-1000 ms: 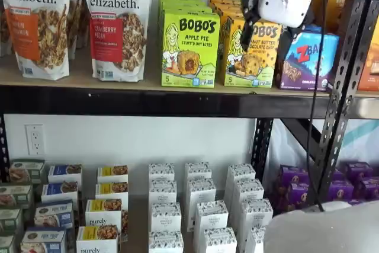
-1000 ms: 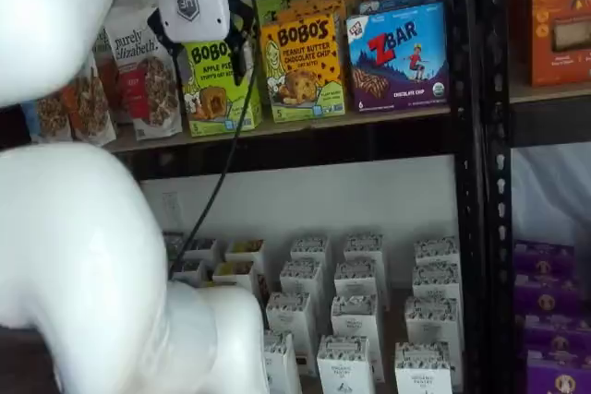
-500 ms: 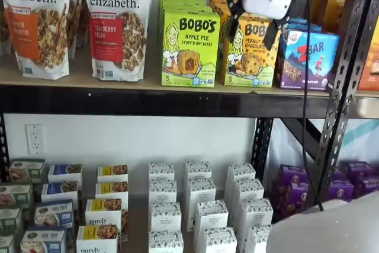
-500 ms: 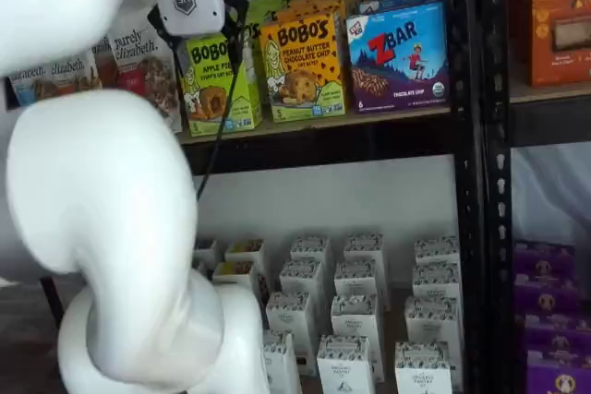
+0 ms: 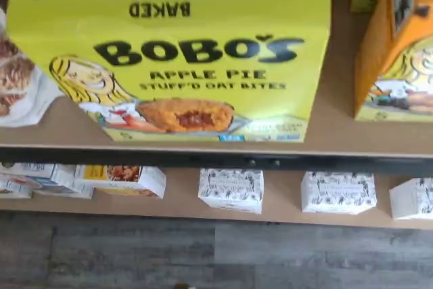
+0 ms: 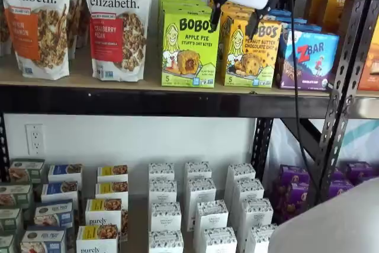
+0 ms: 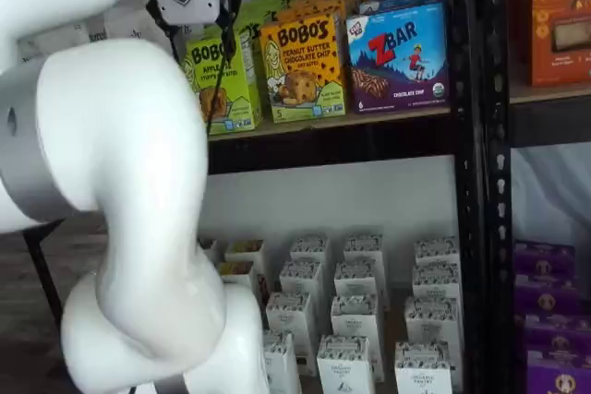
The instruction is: Pick the green box on the top shelf, the fourth from the left
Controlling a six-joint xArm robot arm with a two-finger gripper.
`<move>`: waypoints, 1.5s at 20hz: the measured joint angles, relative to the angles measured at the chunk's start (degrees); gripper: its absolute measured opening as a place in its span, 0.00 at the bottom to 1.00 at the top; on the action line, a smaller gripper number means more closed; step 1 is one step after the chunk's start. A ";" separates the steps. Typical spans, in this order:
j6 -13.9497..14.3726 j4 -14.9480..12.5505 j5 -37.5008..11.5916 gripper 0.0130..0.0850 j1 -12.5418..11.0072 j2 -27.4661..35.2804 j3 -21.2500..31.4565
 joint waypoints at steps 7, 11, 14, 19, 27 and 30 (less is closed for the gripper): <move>1.22 -0.82 -1.06 1.00 1.28 4.55 -3.28; 1.31 -0.59 -2.31 1.00 1.45 6.43 -4.55; 1.45 -0.65 -2.66 1.00 1.62 7.57 -5.52; 1.85 -0.98 -2.56 1.00 2.01 9.52 -7.37; 2.58 -1.61 -1.90 1.00 2.68 12.74 -10.55; 2.94 -1.69 -1.63 1.00 3.03 13.93 -11.66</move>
